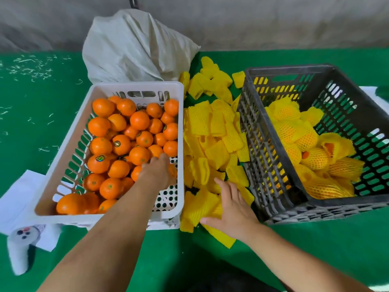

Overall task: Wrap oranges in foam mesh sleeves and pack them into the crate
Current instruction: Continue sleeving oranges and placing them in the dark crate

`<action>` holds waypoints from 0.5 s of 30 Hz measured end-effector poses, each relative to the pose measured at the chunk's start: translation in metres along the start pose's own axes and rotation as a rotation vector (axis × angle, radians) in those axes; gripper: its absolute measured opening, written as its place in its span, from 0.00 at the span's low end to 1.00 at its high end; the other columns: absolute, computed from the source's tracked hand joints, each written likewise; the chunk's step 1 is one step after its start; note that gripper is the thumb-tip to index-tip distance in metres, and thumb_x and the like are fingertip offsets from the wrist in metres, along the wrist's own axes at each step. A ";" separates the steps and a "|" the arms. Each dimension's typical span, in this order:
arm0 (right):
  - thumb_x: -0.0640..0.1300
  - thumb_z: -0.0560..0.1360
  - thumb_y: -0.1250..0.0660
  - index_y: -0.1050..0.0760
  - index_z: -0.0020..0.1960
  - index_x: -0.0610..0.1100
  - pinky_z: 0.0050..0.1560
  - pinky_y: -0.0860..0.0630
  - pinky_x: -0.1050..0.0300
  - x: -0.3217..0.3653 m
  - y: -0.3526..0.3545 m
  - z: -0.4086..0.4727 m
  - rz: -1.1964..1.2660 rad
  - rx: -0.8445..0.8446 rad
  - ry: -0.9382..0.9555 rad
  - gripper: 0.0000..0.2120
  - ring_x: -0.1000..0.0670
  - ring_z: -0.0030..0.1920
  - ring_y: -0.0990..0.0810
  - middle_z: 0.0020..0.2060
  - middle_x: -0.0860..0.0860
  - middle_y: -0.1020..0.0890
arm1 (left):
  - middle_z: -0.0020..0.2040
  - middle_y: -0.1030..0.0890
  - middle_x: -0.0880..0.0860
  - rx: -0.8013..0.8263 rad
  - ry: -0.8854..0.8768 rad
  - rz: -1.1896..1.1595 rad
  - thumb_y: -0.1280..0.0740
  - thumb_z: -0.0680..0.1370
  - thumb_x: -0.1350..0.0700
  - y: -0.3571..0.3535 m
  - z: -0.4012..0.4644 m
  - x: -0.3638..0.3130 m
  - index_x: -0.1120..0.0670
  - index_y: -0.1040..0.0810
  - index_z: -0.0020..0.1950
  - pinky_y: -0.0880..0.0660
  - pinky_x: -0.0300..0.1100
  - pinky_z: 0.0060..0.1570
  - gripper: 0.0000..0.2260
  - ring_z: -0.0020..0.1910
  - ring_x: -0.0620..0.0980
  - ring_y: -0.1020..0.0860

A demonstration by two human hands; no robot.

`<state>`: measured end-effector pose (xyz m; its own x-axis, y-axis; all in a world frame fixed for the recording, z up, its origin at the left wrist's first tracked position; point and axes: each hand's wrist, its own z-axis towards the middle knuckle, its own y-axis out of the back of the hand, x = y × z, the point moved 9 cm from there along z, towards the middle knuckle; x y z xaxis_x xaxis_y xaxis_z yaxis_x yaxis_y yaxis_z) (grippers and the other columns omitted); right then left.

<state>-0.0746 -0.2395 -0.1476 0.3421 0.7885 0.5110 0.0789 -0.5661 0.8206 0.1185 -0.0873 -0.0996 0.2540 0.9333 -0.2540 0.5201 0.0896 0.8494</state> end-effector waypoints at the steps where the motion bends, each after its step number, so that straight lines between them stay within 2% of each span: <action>1: 0.76 0.65 0.32 0.65 0.79 0.62 0.74 0.35 0.41 0.001 -0.005 -0.003 -0.022 0.009 0.011 0.57 0.44 0.76 0.42 0.76 0.52 0.47 | 0.69 0.26 0.59 -0.071 -0.033 -0.084 0.27 0.80 0.49 0.007 0.004 0.001 0.55 0.35 0.74 0.27 0.57 0.67 0.27 0.67 0.62 0.26; 3: 0.72 0.67 0.31 0.63 0.80 0.65 0.74 0.35 0.40 0.006 -0.013 -0.002 -0.011 0.034 0.021 0.54 0.45 0.75 0.41 0.76 0.51 0.43 | 0.67 0.24 0.56 -0.223 -0.039 -0.402 0.24 0.77 0.46 0.026 -0.001 0.011 0.52 0.35 0.75 0.22 0.53 0.55 0.32 0.60 0.56 0.22; 4: 0.68 0.71 0.31 0.56 0.80 0.64 0.72 0.34 0.42 0.013 -0.014 0.000 -0.033 0.029 0.063 0.47 0.44 0.73 0.38 0.74 0.50 0.38 | 0.67 0.24 0.55 -0.296 -0.056 -0.575 0.24 0.77 0.45 0.034 -0.008 0.014 0.51 0.35 0.77 0.21 0.50 0.53 0.33 0.58 0.53 0.21; 5: 0.63 0.75 0.32 0.45 0.80 0.61 0.70 0.31 0.44 0.024 -0.013 0.002 -0.080 -0.001 0.124 0.38 0.44 0.70 0.34 0.70 0.51 0.32 | 0.69 0.24 0.53 -0.359 -0.082 -0.722 0.24 0.77 0.44 0.039 -0.018 0.016 0.49 0.36 0.78 0.21 0.48 0.55 0.34 0.59 0.51 0.21; 7: 0.53 0.80 0.33 0.26 0.70 0.52 0.64 0.28 0.46 0.045 -0.001 0.005 -0.091 -0.125 0.234 0.20 0.44 0.61 0.28 0.61 0.51 0.23 | 0.70 0.25 0.48 -0.471 -0.167 -0.932 0.24 0.77 0.42 0.046 -0.044 0.010 0.47 0.36 0.79 0.21 0.41 0.59 0.35 0.62 0.44 0.21; 8: 0.49 0.80 0.33 0.22 0.66 0.50 0.62 0.28 0.46 0.049 0.010 0.006 -0.019 -0.212 0.244 0.15 0.44 0.59 0.26 0.58 0.51 0.21 | 0.69 0.25 0.45 -0.498 -0.221 -1.012 0.24 0.77 0.41 0.048 -0.057 0.003 0.45 0.34 0.79 0.22 0.34 0.56 0.34 0.61 0.38 0.21; 10: 0.46 0.81 0.32 0.23 0.66 0.49 0.63 0.26 0.49 0.040 0.038 0.005 0.261 -0.380 0.113 0.14 0.47 0.61 0.23 0.58 0.55 0.20 | 0.65 0.22 0.40 -0.459 -0.312 -1.171 0.24 0.77 0.42 0.044 -0.078 -0.013 0.43 0.31 0.77 0.22 0.28 0.50 0.31 0.58 0.34 0.20; 12: 0.47 0.82 0.33 0.28 0.68 0.51 0.64 0.24 0.48 0.027 0.064 0.003 0.642 -0.479 -0.056 0.16 0.51 0.61 0.21 0.60 0.56 0.20 | 0.64 0.18 0.43 -0.357 -0.346 -1.317 0.23 0.76 0.44 0.033 -0.090 -0.030 0.43 0.27 0.74 0.21 0.31 0.50 0.28 0.58 0.39 0.17; 14: 0.46 0.82 0.33 0.32 0.68 0.55 0.58 0.21 0.49 0.031 0.092 -0.001 0.933 -0.556 -0.092 0.17 0.51 0.55 0.19 0.58 0.51 0.19 | 0.65 0.17 0.47 -0.265 -0.357 -1.453 0.23 0.75 0.46 0.026 -0.098 -0.044 0.45 0.25 0.73 0.20 0.33 0.50 0.27 0.59 0.42 0.17; 15: 0.45 0.82 0.33 0.32 0.67 0.57 0.52 0.22 0.50 0.036 0.109 -0.005 0.984 -0.609 -0.077 0.16 0.52 0.49 0.19 0.55 0.48 0.19 | 0.66 0.18 0.48 -0.244 -0.363 -1.482 0.24 0.75 0.46 0.024 -0.100 -0.049 0.45 0.25 0.72 0.20 0.35 0.51 0.26 0.59 0.43 0.17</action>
<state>-0.0584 -0.2712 -0.0388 0.0625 0.0430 0.9971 -0.7097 -0.7005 0.0747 0.0373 -0.0960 -0.0205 -0.1551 -0.1693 -0.9733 0.3441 0.9143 -0.2138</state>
